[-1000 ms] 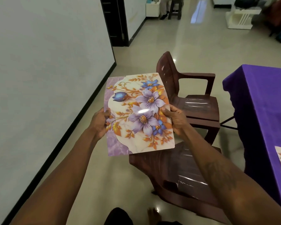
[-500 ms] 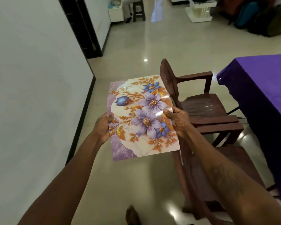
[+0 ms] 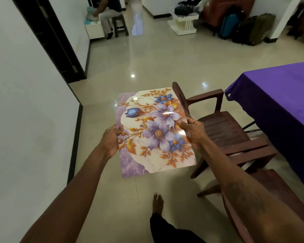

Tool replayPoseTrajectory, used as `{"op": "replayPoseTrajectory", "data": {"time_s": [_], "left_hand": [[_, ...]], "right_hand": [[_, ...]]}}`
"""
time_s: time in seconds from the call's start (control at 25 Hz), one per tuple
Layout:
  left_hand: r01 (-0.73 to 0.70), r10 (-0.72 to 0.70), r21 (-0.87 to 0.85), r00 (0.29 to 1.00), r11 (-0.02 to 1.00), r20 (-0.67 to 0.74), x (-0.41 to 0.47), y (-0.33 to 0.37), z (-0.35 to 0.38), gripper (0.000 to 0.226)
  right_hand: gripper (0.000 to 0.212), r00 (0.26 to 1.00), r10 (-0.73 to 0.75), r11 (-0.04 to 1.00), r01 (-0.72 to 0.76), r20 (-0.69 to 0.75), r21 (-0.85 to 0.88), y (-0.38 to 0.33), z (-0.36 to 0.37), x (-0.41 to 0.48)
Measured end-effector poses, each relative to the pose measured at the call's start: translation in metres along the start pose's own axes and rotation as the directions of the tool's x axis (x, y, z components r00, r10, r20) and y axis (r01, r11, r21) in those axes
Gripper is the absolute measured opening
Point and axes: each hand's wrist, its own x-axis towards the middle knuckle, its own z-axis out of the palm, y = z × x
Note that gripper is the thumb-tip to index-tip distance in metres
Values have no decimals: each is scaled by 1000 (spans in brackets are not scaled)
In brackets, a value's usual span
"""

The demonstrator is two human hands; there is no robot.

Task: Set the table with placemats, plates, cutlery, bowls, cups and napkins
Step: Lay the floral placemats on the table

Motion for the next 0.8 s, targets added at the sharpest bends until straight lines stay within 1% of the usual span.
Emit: {"op": "replayPoseTrajectory", "data": {"time_s": [0.12,0.16,0.32,0.4,0.64,0.8], "left_hand": [[-4,4,17,1000,1000,21,71,30,-2,31],[0,-1,32,1000,999,23,96,42,-1,30],[-5,-2,108,998,994,66,197,103,15,28],[-13,1,150,997,989,77,247,127,25,30],[-17,-28,194,974,981,223,391,173,67,23],[-14,-67,250,947,968,314,508,200,117,26]], "right_hand": [[51,1000,-8,1000,9,-18,12,-6,17,68],[50,1000,-5,1000,6,-31,21,-10,22,92],[31,995,-4,996,13,-97,83,-34,36,188],[20,987,-6,996,21,-158,89,-51,43,228],[25,950,-10,986,61,-311,156,-72,38,332],[16,914,-7,983,80,-405,164,-81,19,414]]}}
